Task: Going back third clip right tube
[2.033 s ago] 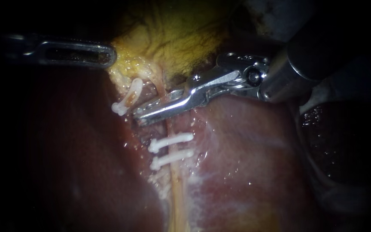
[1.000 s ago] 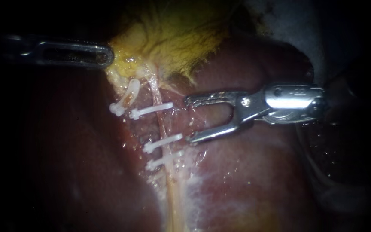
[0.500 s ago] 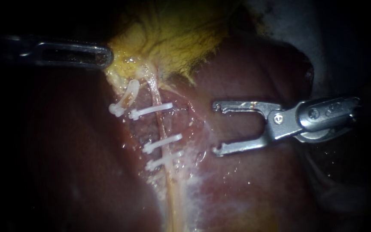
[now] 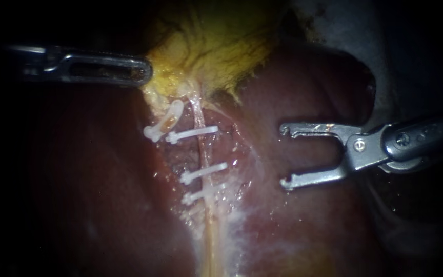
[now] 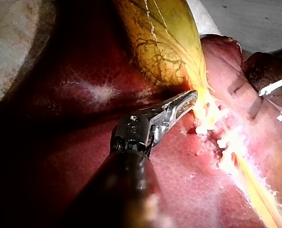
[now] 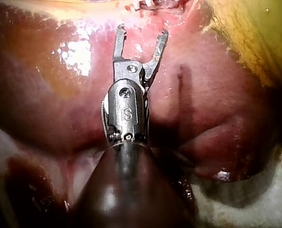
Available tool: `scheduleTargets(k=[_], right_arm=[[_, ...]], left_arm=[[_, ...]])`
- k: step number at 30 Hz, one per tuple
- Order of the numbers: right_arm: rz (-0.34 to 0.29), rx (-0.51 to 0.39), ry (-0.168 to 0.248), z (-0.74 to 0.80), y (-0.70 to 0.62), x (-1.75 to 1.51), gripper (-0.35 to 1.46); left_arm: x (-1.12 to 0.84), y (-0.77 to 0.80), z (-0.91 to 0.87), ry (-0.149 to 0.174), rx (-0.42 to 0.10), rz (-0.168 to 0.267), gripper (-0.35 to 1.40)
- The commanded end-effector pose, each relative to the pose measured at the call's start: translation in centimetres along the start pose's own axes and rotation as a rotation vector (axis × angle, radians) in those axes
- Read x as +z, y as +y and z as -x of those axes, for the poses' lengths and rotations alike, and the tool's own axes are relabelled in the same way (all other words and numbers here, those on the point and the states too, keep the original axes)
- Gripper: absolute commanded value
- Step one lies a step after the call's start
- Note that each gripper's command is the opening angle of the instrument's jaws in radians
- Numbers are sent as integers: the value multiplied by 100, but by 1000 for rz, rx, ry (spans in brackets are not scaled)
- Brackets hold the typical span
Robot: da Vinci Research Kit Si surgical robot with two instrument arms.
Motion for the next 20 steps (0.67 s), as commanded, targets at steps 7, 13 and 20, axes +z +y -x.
scheduleTargets(k=[7,13,20], right_arm=[[0,0,0,0,-1,0,60],[0,1,0,0,0,0,60],[-2,1,0,-1,0,2,60]], left_arm=[[30,7,-17,2,-3,-15,-35],[36,9,-19,3,-5,-21,-35],[33,9,-18,4,-5,-24,-35]])
